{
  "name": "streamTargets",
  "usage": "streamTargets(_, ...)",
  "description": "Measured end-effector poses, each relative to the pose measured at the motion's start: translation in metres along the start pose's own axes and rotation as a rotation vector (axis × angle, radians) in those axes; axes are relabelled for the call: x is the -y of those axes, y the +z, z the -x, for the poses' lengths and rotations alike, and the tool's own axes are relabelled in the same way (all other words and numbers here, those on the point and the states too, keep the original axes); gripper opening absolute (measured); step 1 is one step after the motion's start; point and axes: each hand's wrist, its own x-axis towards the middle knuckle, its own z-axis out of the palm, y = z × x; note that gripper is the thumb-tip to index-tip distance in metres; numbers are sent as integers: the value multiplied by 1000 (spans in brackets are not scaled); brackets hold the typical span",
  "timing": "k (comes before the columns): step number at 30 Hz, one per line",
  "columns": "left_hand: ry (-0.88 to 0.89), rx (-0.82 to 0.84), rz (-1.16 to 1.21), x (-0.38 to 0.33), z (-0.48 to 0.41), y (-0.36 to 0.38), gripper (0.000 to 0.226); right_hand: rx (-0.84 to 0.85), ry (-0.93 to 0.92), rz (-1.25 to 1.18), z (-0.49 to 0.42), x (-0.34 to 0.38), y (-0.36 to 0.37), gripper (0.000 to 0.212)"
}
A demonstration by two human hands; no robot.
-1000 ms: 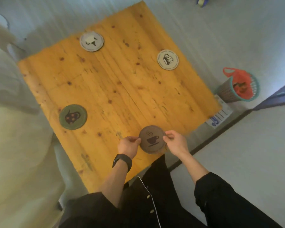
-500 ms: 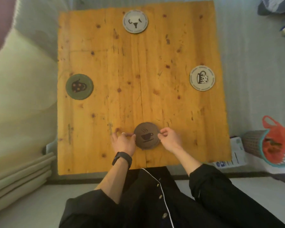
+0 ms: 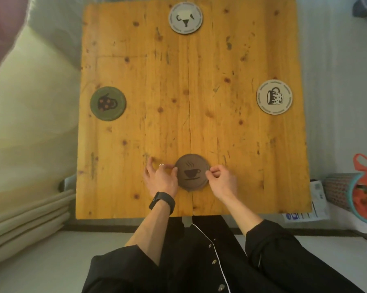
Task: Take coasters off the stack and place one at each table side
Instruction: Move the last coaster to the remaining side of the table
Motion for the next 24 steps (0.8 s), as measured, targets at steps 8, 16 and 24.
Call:
streamTargets(8,24,-50,-13,-3,-5,7,18,-39,-46,29,-2,-1,2,8)
streamTargets(16,39,-54,-65,-4,-5,6,17,-68,-80,18,-1,-4,7,10)
streamTargets(24,63,-94,-61,0,-7,11,26,-133,-197,104,6,-4,11,22)
